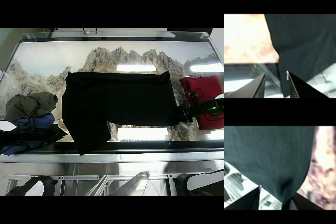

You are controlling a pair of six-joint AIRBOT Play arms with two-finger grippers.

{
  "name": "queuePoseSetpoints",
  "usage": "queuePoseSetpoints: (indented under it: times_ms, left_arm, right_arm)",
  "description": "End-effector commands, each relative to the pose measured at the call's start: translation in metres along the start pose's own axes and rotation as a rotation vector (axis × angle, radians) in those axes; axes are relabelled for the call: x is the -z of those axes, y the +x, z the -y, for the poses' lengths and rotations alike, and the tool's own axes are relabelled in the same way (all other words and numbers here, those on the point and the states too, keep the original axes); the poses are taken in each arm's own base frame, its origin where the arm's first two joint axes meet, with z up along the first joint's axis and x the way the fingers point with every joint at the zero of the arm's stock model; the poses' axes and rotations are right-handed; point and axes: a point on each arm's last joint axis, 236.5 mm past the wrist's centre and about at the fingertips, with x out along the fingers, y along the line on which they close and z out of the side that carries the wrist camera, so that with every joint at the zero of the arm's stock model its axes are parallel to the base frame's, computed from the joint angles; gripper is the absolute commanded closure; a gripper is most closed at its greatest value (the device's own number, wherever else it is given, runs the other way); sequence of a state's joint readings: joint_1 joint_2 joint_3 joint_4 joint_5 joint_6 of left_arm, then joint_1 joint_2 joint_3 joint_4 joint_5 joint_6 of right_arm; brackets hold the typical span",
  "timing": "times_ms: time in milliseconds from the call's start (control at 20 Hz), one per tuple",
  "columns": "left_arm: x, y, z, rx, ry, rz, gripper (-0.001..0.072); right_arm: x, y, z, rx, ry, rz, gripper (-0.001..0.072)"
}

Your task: Fold the shirts.

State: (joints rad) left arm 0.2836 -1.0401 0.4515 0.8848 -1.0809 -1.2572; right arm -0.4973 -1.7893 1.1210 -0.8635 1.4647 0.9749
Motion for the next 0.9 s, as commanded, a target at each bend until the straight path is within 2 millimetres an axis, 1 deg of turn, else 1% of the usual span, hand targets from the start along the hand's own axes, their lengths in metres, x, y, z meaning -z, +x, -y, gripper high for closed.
queuePoseSetpoints:
  times_ms: [0,50,100,150,200,350,500,650,700,750,850]
  left_arm:
    - [-0.005,0.019,-0.004,0.040,-0.042,0.024,0.0421]
    - [-0.003,0.026,-0.001,0.074,-0.058,0.003,0.0421]
    - [-0.004,0.033,0.007,0.126,-0.055,-0.004,0.0421]
    - [-0.008,0.037,0.015,0.177,-0.039,-0.001,0.0421]
    - [-0.011,0.040,0.018,0.203,-0.035,-0.002,0.0421]
    - [-0.013,0.050,0.015,0.219,-0.067,-0.026,0.0421]
    - [-0.020,0.052,0.026,0.281,-0.068,-0.005,0.0421]
    - [-0.017,0.051,0.025,0.280,-0.057,-0.014,0.0431]
    - [-0.016,0.051,0.025,0.279,-0.053,-0.018,0.0507]
    - [-0.016,0.051,0.026,0.282,-0.053,-0.020,0.0704]
    - [-0.016,0.051,0.026,0.284,-0.053,-0.021,0.0695]
  right_arm:
    - [-0.007,0.000,0.001,0.004,-0.003,0.027,0.0289]
    - [-0.007,0.000,0.000,0.003,-0.003,0.027,0.0289]
    - [-0.006,0.000,0.000,0.003,-0.002,0.027,0.0289]
    - [-0.006,0.000,0.000,0.004,-0.002,0.026,0.0289]
    - [-0.007,0.000,0.000,0.003,-0.002,0.027,0.0289]
    - [-0.006,0.000,0.000,0.003,-0.002,0.026,0.0289]
    - [-0.006,0.000,0.000,0.003,-0.002,0.026,0.0289]
    - [-0.004,0.000,-0.001,-0.003,-0.002,0.016,0.0289]
    - [-0.003,0.000,-0.001,-0.005,-0.002,0.014,0.0289]
    - [-0.003,-0.001,-0.001,-0.005,-0.001,0.015,0.0289]
    - [-0.003,-0.001,0.000,-0.004,-0.007,0.017,0.0289]
